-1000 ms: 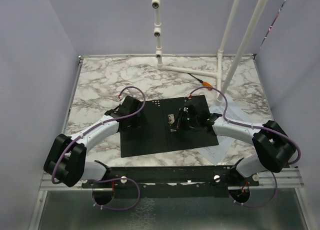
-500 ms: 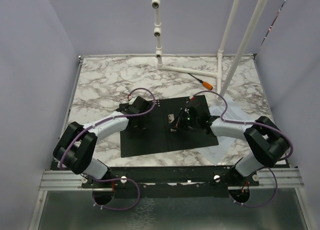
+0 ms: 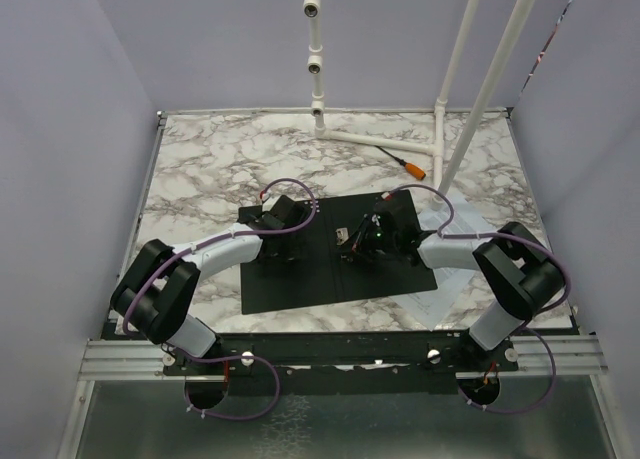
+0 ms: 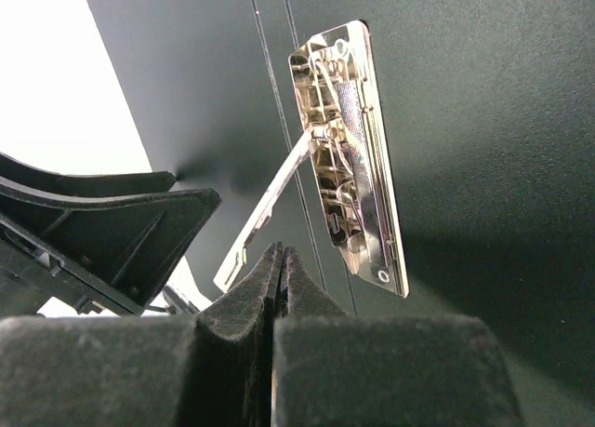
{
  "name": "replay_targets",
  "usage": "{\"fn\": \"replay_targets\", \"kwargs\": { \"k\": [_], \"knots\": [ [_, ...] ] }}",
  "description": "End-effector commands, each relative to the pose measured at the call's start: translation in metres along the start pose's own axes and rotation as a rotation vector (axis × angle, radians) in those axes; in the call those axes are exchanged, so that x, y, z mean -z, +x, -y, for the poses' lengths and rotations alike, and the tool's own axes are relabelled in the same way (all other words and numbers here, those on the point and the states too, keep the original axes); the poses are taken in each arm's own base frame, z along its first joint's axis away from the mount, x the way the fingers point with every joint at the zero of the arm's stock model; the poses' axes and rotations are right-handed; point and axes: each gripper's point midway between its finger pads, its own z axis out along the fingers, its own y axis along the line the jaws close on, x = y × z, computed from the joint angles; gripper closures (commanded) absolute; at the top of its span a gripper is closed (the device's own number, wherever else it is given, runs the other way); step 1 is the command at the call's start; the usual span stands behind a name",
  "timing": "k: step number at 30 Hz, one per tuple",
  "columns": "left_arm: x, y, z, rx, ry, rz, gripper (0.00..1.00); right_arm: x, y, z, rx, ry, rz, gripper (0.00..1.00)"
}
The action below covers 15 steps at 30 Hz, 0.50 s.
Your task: Put the files into the folder
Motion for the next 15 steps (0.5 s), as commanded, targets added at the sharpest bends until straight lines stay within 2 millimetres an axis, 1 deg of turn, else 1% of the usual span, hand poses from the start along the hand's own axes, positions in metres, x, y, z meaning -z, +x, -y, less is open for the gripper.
{"fn": "replay_targets", "kwargs": {
  "k": [1,7,15],
  "knots": [
    [-0.005,0.005,-0.006,0.004,-0.032,0.006,0.01,-0.003,-0.009,-0.011,-0.016,-0.048,-0.002,1.00],
    [-0.004,0.009,-0.006,0.013,-0.020,-0.005,0.01,-0.006,-0.024,-0.016,-0.020,-0.064,0.011,1.00],
    [-0.002,0.009,-0.007,0.012,-0.021,0.006,0.01,-0.016,-0.047,-0.022,-0.028,-0.060,0.037,0.99]
  ]
}}
